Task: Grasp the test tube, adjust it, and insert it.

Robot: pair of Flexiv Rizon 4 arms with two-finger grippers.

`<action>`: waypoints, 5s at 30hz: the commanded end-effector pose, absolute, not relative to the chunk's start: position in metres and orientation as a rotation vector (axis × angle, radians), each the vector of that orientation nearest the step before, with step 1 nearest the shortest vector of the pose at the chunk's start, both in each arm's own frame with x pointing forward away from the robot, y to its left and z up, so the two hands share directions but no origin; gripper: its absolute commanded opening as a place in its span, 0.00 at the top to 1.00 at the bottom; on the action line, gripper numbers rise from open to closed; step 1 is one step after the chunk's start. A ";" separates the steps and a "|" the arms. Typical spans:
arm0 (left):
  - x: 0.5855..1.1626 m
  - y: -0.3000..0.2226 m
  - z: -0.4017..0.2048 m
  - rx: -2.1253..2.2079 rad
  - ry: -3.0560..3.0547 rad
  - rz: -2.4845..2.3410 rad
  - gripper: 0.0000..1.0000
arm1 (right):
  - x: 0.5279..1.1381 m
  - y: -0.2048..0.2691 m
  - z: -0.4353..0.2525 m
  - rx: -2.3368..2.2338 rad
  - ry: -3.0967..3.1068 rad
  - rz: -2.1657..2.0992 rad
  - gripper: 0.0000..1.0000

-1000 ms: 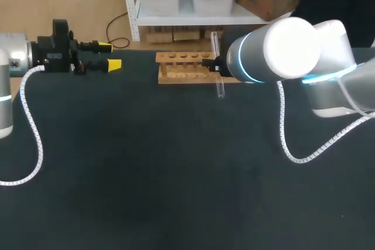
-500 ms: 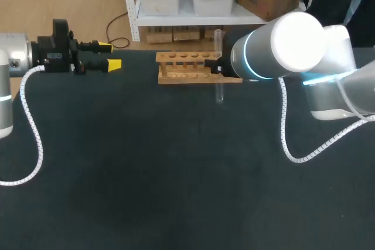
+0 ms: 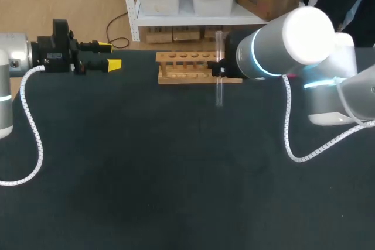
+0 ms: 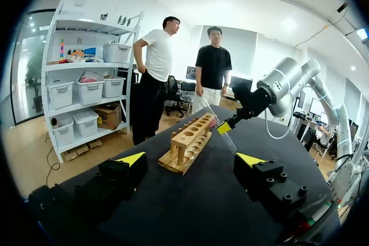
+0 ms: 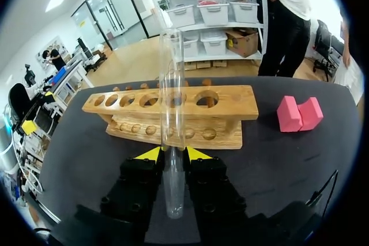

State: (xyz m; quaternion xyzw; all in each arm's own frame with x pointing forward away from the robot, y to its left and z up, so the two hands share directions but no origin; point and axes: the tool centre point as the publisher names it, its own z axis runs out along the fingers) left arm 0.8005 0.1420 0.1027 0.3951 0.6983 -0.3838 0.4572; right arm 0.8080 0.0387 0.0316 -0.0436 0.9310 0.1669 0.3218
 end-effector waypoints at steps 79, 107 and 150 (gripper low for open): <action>0.799 0.142 0.102 0.972 1.716 -0.944 0.00 | 0.797 0.033 0.143 0.048 1.900 0.212 1.00; 0.799 0.142 0.102 0.972 1.716 -0.944 0.00 | 0.866 0.013 0.153 0.064 1.686 0.179 1.00; 0.799 0.142 0.102 0.972 1.716 -0.944 0.00 | 0.888 0.024 0.129 0.019 1.700 0.266 1.00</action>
